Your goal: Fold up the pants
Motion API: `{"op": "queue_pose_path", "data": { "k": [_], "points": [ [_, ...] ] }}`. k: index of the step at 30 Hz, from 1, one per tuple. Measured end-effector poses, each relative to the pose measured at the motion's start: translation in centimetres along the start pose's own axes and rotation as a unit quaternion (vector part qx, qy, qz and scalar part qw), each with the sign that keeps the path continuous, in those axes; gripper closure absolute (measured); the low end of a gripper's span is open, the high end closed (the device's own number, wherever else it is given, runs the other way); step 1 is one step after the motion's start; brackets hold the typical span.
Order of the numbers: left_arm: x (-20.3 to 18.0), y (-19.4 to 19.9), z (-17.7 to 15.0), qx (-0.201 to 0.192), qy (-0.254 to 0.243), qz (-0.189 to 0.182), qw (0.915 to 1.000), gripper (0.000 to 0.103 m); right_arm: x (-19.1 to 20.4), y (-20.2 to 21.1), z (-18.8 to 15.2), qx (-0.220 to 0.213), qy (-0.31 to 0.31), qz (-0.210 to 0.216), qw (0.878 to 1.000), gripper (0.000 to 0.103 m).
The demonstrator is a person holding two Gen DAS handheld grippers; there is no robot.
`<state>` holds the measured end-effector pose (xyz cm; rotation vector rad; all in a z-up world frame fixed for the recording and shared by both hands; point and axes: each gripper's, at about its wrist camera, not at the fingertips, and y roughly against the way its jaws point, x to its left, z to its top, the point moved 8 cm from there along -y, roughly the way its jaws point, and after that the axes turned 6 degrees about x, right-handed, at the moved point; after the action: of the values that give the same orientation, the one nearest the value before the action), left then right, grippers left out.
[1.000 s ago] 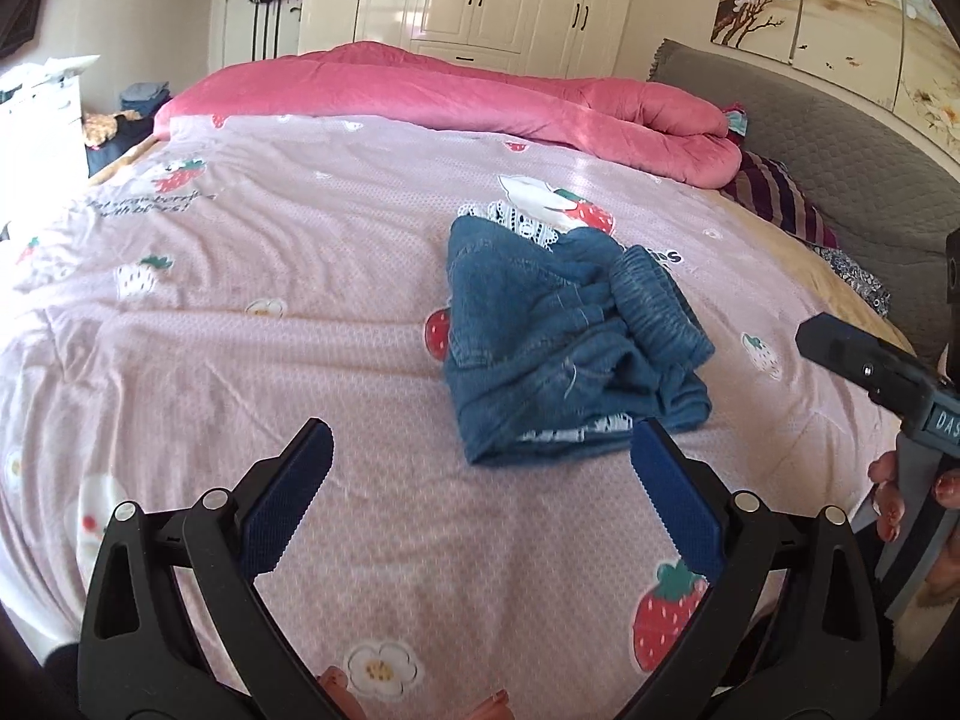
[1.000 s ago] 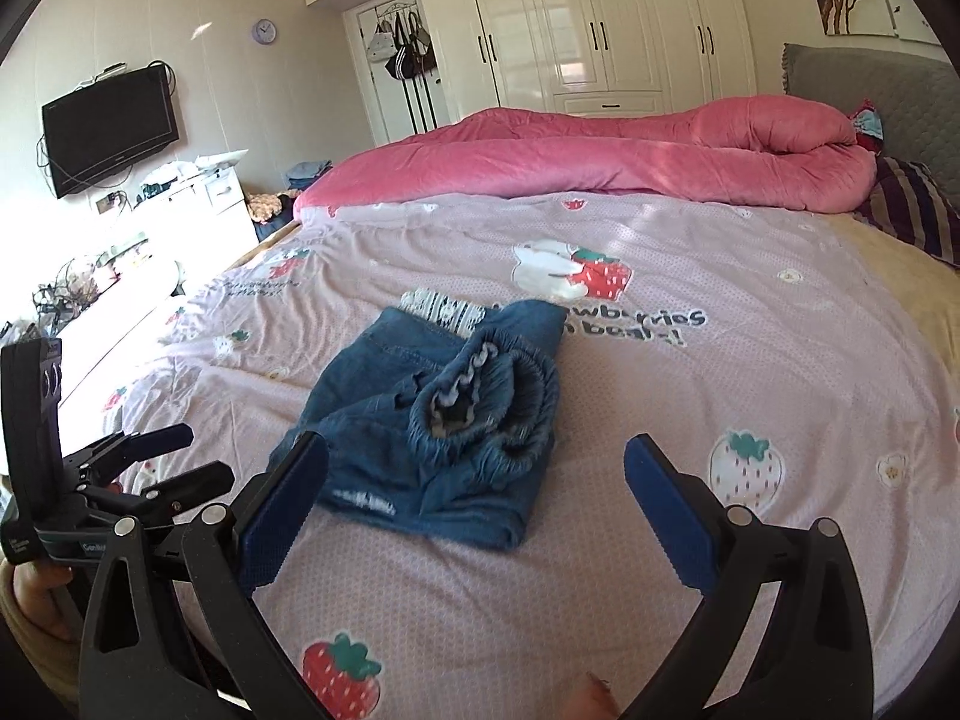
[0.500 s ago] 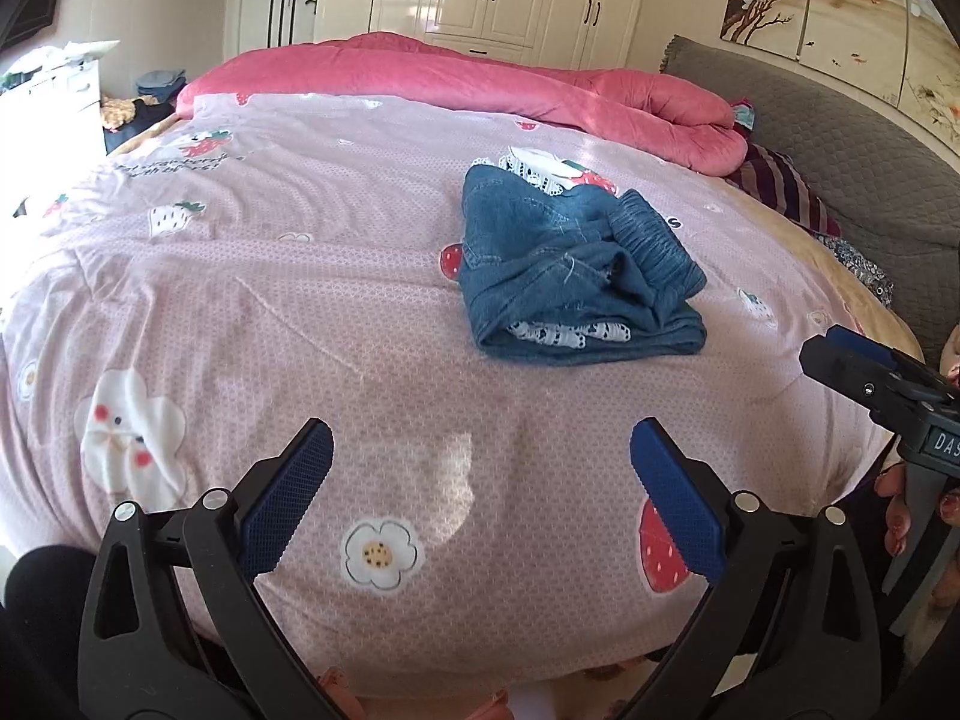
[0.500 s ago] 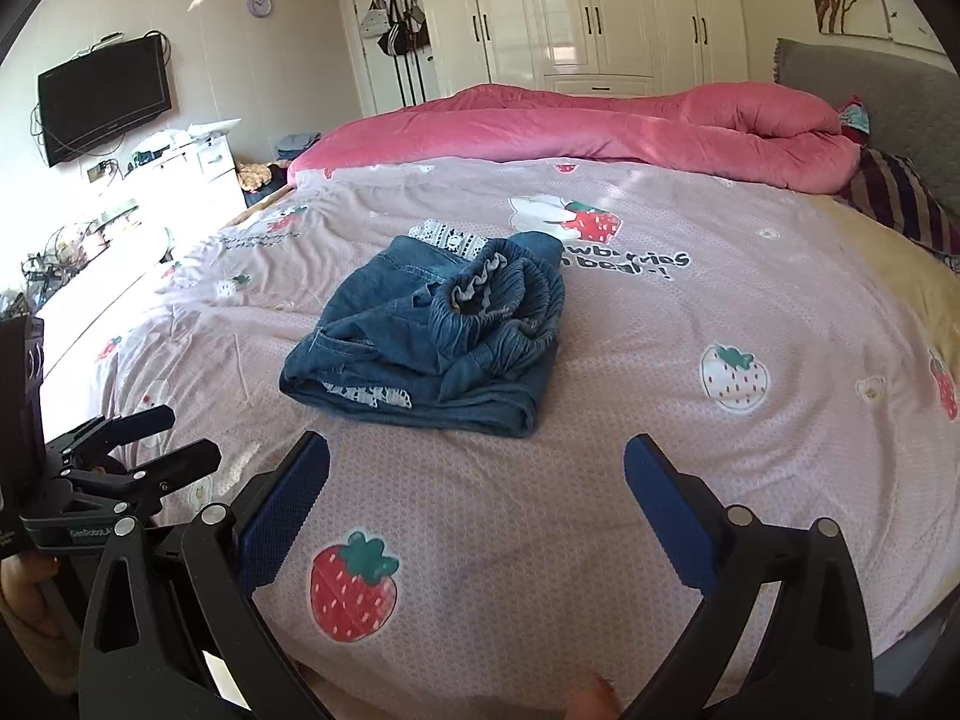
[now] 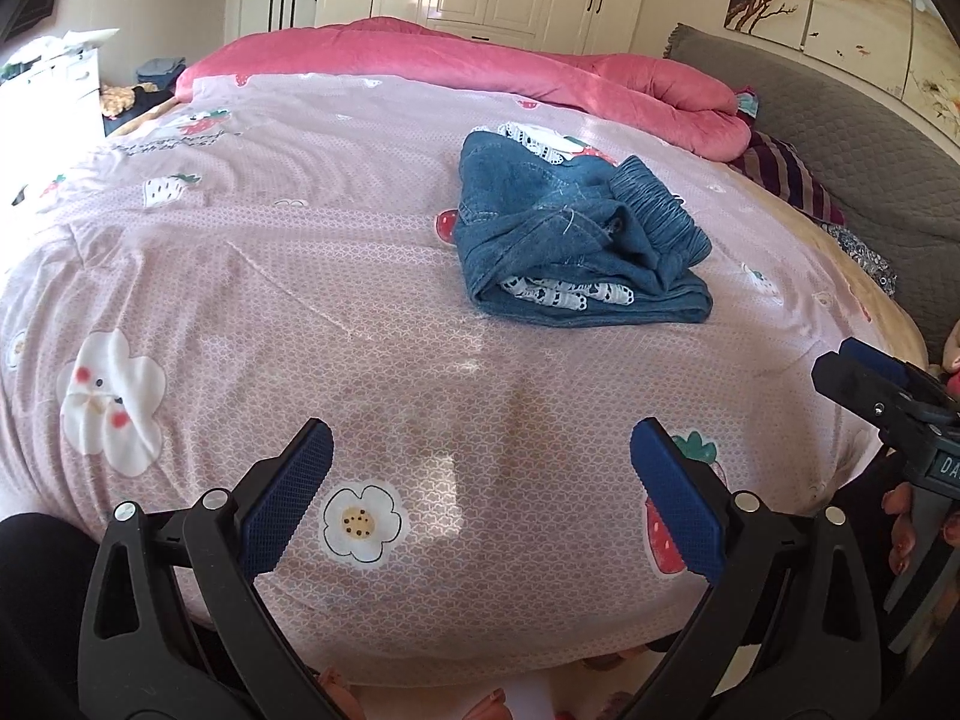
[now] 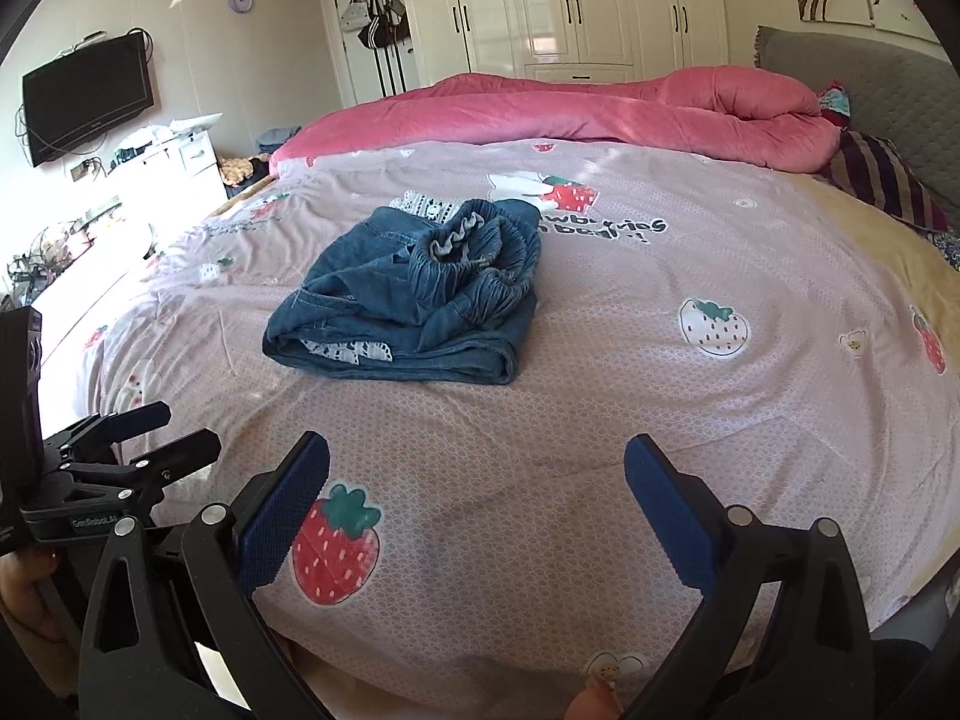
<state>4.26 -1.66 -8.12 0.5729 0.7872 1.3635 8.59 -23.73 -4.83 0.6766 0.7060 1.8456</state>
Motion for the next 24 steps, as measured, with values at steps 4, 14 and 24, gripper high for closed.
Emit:
{"op": "queue_pose_path", "data": {
  "k": [4, 14, 24],
  "points": [
    [0.0, -0.6, -0.2, 0.007, -0.002, 0.005, 1.0000, 0.010, 0.0, -0.5, -0.1, 0.004, 0.001, -0.001, 1.000, 0.005],
    [0.5, -0.8, -0.1, 0.007, 0.003, 0.010, 0.9999, 0.010, 0.1, -1.0, -0.4, 0.013, 0.005, -0.001, 1.000, 0.005],
    [0.6, -0.8, -0.1, 0.010, 0.001, 0.018, 0.9998, 0.010, 0.3, -1.2, -0.5, 0.015, 0.011, -0.003, 1.000, 0.005]
  ]
}}
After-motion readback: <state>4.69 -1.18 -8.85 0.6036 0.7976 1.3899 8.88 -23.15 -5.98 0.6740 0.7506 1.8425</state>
